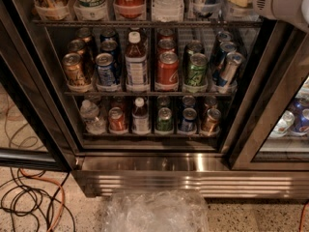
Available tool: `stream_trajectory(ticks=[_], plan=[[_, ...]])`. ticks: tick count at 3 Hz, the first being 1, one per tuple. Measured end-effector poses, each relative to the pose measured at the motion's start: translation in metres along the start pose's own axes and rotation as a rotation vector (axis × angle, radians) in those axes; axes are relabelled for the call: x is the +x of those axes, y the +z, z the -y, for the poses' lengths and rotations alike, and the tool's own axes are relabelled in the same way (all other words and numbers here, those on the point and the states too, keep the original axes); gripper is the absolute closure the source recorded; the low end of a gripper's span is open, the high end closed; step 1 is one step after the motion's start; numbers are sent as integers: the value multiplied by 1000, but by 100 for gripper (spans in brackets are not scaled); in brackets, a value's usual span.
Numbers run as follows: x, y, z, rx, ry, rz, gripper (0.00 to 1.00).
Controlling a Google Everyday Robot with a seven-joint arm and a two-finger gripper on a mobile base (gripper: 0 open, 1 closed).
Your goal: Pick 7up can from top shelf of fridge
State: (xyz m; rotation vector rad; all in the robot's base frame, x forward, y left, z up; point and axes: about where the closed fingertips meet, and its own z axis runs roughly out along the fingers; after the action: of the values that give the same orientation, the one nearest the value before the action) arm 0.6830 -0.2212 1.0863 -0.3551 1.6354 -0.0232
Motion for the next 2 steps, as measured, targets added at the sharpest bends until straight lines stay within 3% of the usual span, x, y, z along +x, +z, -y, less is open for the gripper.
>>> stream_trajectory(ticks=[1,2], plan=[[11,-6,-4,-34,34,-48,100],[10,-6,-4,-34,34,-48,100]])
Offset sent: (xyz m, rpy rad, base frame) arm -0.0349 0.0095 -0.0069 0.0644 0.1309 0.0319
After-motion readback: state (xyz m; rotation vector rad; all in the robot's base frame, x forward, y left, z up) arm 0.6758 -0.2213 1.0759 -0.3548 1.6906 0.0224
